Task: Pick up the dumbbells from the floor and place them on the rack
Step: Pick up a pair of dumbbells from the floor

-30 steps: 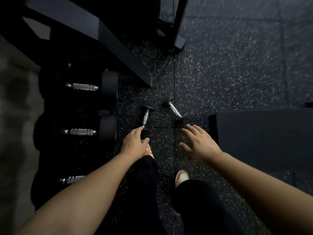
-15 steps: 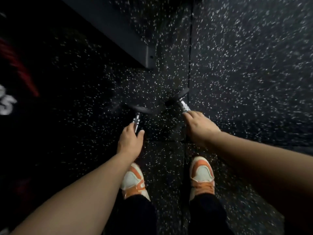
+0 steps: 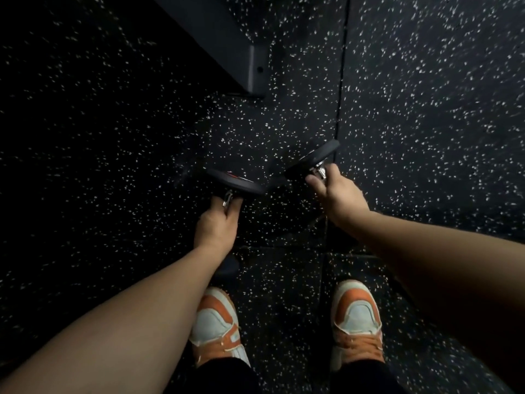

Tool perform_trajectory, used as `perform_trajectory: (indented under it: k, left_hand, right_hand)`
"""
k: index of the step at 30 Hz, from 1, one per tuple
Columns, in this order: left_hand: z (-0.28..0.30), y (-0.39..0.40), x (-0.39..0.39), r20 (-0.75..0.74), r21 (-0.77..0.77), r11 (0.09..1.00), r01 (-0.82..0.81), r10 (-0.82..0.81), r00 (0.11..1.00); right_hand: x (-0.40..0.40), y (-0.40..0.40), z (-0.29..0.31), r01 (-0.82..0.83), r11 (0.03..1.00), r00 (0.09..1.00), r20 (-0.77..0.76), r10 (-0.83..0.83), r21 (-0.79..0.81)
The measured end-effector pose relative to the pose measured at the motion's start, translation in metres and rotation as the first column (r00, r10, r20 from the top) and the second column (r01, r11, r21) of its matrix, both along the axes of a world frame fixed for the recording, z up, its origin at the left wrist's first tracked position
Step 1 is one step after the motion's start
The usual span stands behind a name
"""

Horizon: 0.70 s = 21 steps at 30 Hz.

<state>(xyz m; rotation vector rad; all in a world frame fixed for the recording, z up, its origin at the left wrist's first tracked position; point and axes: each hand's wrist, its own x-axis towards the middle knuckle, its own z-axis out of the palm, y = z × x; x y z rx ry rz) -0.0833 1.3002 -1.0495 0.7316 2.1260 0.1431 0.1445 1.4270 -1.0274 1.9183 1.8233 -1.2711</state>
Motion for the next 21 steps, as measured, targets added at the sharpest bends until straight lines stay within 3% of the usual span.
perform_trajectory:
  k: [10,15,21]
  left_hand:
    - [0.027,0.006,0.013,0.027,-0.01,0.993,-0.115,0.116,0.993]
    - [0.099,0.02,0.031,0.044,0.036,0.986,-0.161,0.159,0.986]
    - [0.228,0.037,0.045,0.046,0.099,0.971,-0.218,0.214,0.976]
  right_hand:
    - [0.0,-0.009,0.026,0.055,0.998,0.998,-0.036,-0.056,-0.009]
    - [0.001,-0.012,0.096,0.091,0.996,0.991,-0.096,-0.093,-0.023]
    - [0.003,-0.001,0.224,0.112,0.994,0.977,-0.18,-0.113,-0.018]
